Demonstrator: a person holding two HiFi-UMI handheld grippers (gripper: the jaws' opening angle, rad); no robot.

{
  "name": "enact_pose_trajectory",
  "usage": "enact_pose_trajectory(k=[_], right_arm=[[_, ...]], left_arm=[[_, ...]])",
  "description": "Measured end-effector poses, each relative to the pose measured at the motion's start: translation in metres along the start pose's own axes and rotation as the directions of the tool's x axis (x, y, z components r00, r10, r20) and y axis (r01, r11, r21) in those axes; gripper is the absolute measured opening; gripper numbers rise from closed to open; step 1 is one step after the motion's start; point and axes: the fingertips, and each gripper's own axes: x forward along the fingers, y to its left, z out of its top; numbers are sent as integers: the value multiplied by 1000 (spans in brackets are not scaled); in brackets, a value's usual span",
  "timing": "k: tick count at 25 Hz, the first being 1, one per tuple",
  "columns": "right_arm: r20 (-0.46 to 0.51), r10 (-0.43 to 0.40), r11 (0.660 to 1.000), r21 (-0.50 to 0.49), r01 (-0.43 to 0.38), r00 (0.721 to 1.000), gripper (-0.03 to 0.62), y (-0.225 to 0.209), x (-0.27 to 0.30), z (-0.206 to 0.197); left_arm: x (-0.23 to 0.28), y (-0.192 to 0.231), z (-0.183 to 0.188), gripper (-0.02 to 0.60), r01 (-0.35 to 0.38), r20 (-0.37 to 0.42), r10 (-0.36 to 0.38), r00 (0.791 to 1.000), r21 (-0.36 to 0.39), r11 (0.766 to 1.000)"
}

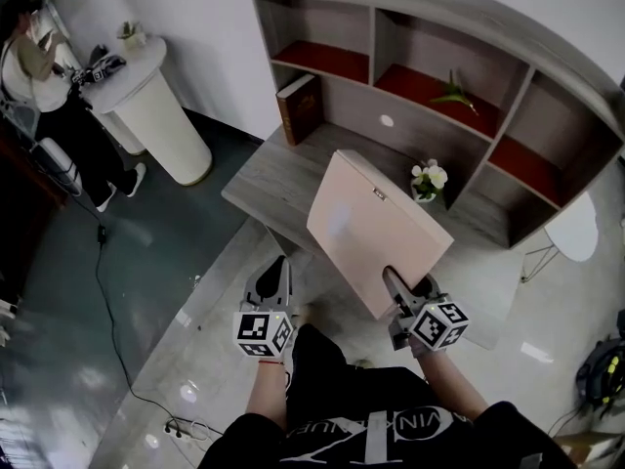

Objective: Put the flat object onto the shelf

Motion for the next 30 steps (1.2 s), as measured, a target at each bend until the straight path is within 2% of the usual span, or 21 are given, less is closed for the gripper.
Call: enact_pose_trajectory(k=[4, 9, 17, 23, 30], right_arm=[[-32, 22, 995, 100, -19, 999, 288, 8, 61, -8], [-86, 77, 971, 234, -55, 993, 290, 22, 142, -17], [-127, 115, 933, 353, -63, 985, 290, 39, 248, -38], [-124, 97, 888, 460, -29, 988, 290, 47, 312, -44], [-128, 72, 827, 562, 12, 989, 290, 47, 357, -55]], left_arm=[[22, 48, 1, 3, -28, -21, 28, 999, -17, 999], [47, 107, 5, 4, -73, -28, 71, 997, -47, 996], [75, 186, 3, 4, -111, -55, 108, 993, -51, 992], [93, 238, 6, 4, -120, -68, 117, 991, -52, 991], [118, 268, 8, 4, -93, -77, 89, 993, -52, 994]])
